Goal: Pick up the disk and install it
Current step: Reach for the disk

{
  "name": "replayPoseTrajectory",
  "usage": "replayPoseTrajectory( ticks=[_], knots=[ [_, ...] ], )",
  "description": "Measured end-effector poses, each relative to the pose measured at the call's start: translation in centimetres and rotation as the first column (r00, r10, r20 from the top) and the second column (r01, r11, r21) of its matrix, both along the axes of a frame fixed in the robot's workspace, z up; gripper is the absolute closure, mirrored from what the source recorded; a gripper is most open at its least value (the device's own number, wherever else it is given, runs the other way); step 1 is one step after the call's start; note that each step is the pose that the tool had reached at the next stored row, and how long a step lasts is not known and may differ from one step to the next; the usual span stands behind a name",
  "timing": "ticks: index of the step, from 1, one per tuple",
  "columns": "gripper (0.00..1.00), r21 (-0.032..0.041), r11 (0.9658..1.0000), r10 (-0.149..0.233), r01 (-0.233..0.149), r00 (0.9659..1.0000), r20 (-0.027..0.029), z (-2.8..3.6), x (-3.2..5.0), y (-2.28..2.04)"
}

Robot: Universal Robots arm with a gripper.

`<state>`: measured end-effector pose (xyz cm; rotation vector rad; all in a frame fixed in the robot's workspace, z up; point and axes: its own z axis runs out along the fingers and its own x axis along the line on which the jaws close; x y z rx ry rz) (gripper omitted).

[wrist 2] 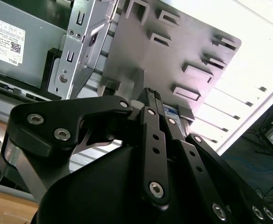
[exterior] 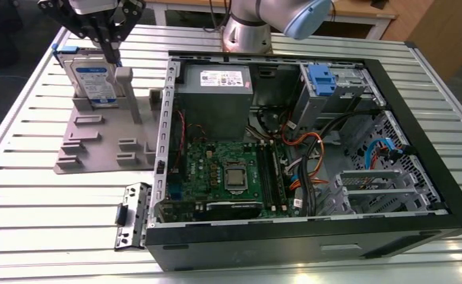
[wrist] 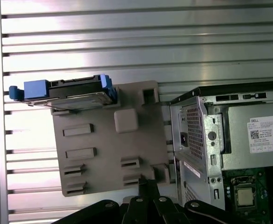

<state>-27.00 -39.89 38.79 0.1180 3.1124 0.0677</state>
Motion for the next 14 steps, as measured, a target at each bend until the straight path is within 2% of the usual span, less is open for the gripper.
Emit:
replayPoseTrajectory(
  ticks=[14],
  knots=[
    [0.9,-0.0001,1.0,0.0,0.0,1.0,-0.0001,-0.16,-1.22,0.0]
  ],
)
